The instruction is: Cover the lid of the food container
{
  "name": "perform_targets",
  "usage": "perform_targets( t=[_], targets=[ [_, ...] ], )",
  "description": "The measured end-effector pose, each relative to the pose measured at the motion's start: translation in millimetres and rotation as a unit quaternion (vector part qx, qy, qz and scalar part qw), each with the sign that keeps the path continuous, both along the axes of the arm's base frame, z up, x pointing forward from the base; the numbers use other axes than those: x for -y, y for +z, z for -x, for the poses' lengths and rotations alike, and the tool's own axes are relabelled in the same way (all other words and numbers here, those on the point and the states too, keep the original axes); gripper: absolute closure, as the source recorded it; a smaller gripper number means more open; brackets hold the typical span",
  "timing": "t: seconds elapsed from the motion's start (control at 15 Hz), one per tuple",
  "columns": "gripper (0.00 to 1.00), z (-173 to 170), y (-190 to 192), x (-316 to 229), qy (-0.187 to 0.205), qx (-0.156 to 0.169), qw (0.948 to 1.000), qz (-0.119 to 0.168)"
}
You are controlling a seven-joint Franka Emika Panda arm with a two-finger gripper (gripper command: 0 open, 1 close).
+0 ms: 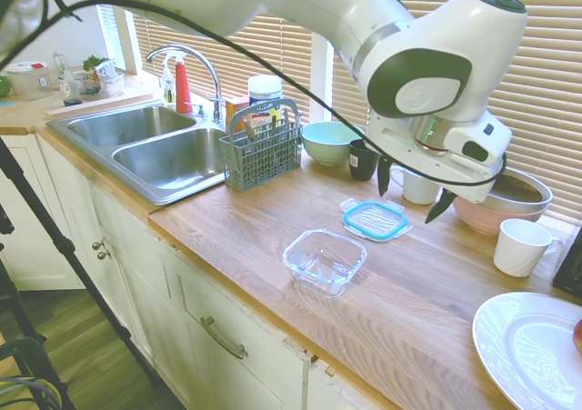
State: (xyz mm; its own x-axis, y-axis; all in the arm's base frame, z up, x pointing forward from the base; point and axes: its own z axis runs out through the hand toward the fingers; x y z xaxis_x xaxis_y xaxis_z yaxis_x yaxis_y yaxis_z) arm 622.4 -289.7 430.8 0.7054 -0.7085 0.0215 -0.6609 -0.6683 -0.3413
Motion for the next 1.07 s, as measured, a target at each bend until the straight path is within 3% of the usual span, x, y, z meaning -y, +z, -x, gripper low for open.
perform_targets(
  t=[0.6, 1.07],
  targets=[
    [0.00, -59, -55, 1, 0.010, -0.022, 0.9986, -0.047],
    [0.00, -81, -84, -1, 0.004, -0.024, 0.9969, -0.075]
  ],
)
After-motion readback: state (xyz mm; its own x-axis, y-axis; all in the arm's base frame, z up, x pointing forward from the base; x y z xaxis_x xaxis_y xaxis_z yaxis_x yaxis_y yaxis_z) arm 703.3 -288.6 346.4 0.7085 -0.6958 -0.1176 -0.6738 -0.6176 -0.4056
